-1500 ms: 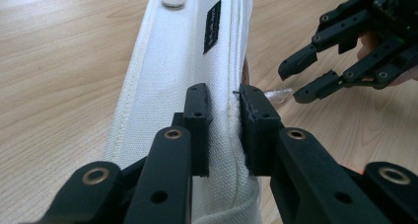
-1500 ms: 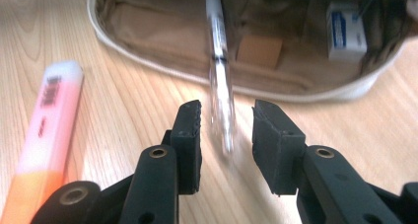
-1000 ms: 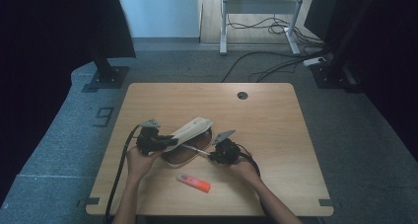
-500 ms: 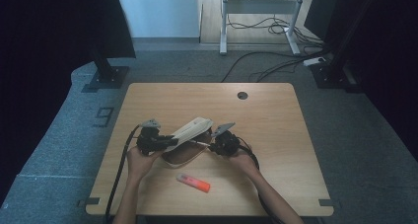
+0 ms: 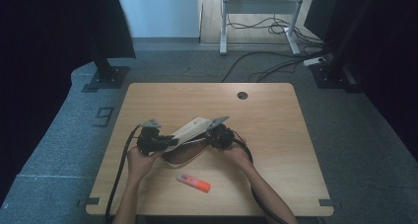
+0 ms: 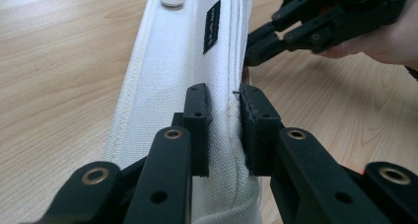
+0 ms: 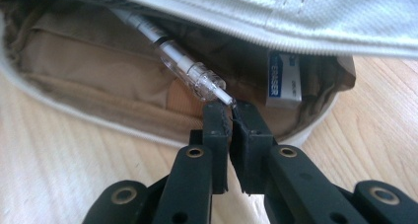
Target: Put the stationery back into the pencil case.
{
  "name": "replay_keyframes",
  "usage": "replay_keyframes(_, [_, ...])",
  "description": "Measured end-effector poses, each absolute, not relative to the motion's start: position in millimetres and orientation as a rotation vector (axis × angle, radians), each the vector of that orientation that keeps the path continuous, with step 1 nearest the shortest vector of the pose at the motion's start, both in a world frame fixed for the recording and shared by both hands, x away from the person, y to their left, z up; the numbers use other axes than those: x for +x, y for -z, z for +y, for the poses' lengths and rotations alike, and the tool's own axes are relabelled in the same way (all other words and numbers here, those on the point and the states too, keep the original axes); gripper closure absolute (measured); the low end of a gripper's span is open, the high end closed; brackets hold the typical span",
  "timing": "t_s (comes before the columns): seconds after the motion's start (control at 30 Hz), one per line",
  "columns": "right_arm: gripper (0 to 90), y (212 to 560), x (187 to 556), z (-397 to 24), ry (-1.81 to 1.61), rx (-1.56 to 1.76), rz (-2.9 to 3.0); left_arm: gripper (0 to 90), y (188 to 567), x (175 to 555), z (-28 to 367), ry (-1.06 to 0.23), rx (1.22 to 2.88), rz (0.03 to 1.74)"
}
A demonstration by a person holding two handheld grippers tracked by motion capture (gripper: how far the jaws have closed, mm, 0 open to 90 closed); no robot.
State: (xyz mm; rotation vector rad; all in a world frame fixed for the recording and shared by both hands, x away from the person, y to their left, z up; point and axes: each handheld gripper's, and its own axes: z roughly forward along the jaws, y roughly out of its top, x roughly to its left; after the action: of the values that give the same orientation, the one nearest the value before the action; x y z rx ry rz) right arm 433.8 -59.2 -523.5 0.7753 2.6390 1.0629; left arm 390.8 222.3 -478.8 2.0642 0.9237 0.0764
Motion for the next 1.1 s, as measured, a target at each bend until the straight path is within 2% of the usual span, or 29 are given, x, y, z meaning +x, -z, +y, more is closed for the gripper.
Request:
replay_keyframes(0.23, [78.0, 528, 441, -53, -1.054, 0.815, 2.627, 75.3, 479, 390, 222, -0.085, 2.069, 0.919])
replay_keyframes(0.67, [44.2, 515, 424, -68, -1.106, 0.833, 2.608, 75.1, 479, 391, 223, -0.079, 2.067, 0.918])
replay_keyframes(0.93, [31.9, 512, 410, -75, -1.136, 0.827, 2.604, 74.8, 480, 392, 223, -0.077, 2.069, 0.918])
replay_keyframes(1.1, [29.1, 511, 400, -77, -1.139, 0.771, 2.634, 74.7, 480, 392, 223, -0.075, 2.068, 0.919])
